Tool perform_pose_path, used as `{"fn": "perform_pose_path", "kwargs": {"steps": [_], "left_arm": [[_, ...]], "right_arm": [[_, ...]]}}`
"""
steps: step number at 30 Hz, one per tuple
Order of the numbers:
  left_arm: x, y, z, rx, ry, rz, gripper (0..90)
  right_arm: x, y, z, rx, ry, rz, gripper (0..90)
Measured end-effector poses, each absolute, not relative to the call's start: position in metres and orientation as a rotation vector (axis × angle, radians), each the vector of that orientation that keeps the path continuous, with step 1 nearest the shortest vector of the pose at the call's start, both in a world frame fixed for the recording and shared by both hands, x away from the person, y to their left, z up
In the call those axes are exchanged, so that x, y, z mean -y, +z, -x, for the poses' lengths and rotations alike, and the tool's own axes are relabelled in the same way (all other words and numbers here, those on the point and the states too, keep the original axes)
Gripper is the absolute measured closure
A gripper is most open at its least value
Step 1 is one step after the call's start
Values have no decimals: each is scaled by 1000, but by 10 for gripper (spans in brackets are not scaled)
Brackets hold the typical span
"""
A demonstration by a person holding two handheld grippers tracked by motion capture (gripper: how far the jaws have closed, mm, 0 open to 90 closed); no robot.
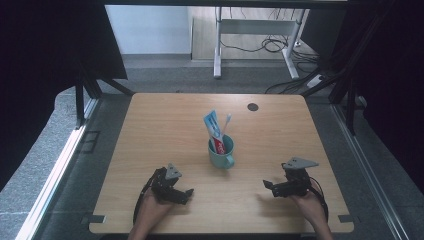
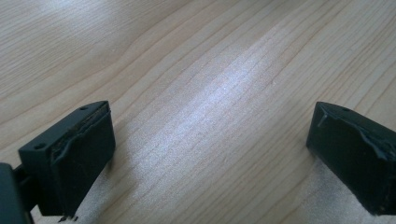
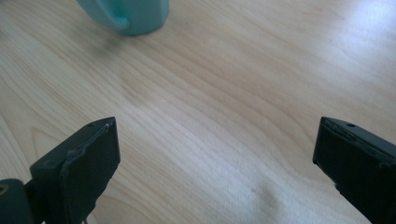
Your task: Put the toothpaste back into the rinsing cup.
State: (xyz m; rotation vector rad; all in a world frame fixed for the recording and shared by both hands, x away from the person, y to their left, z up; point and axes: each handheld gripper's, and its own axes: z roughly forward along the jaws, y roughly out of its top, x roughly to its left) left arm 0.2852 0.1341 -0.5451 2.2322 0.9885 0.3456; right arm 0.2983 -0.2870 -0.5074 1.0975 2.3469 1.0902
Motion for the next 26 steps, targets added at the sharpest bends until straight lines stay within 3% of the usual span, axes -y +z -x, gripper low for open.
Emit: {"fn": "perform_pose_path", "kwargs": {"steps": [16, 26], "left_arm": [[-134, -545, -285, -988, 347, -2233, 11], [-134, -545, -285, -988, 347, -2233, 11]], "right_arm": [[298, -543, -293, -2387, 1055, -1170, 0], [299, -543, -290, -2375, 1032, -1172, 4]]}}
